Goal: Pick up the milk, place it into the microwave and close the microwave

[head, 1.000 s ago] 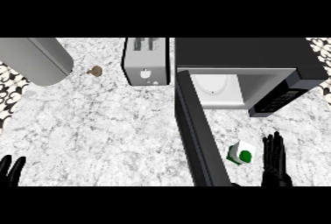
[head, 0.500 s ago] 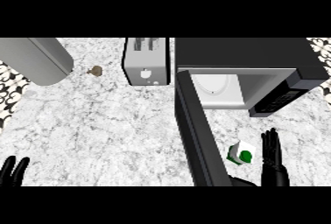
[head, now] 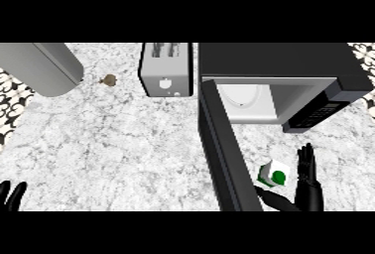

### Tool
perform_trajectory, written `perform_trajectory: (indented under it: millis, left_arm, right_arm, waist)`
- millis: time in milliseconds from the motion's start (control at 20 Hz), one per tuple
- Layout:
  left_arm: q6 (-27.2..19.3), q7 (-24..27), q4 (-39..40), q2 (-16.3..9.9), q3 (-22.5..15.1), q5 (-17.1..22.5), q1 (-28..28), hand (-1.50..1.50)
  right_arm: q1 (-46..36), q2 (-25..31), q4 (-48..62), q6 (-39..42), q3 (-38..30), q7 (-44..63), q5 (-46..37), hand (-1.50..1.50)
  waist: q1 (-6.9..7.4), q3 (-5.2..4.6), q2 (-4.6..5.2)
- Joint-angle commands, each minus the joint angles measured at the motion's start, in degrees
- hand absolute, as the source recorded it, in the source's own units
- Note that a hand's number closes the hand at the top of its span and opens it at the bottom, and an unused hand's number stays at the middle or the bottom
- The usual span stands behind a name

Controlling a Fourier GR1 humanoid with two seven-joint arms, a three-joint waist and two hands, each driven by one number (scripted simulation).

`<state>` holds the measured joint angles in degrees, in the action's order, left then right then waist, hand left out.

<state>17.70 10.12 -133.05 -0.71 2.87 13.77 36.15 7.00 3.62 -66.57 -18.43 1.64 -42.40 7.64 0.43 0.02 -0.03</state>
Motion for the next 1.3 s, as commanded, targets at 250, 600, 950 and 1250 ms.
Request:
perform_trajectory:
  millis: [250,600,950,1250]
  left_arm:
    - [-4.5,-1.8,-4.3,0.7,-7.3,-5.2,1.7,-1.50]
    - [-0.5,-0.3,-0.2,0.7,-2.9,-0.9,0.7,-1.50]
    - [0.6,6.2,3.7,0.7,-4.1,-3.4,4.0,-1.50]
    - [1.2,1.4,0.4,-0.1,-0.2,1.1,2.7,-1.50]
  right_arm:
    - [-5.9,2.2,15.5,-1.3,-7.4,-5.7,0.3,-1.50]
    - [-5.7,5.5,20.9,22.1,-3.1,-9.3,3.3,-1.50]
    - [-9.3,2.9,23.3,25.2,-2.4,-17.2,2.2,1.50]
    - [-8.7,0.0,15.2,8.1,-6.1,-15.9,0.8,1.50]
  waist:
    - [0.07,0.03,0.02]
    - [0.37,0.09,0.05]
    - [0.22,-0.01,-0.07]
    - [-0.34,-0.08,-0.16]
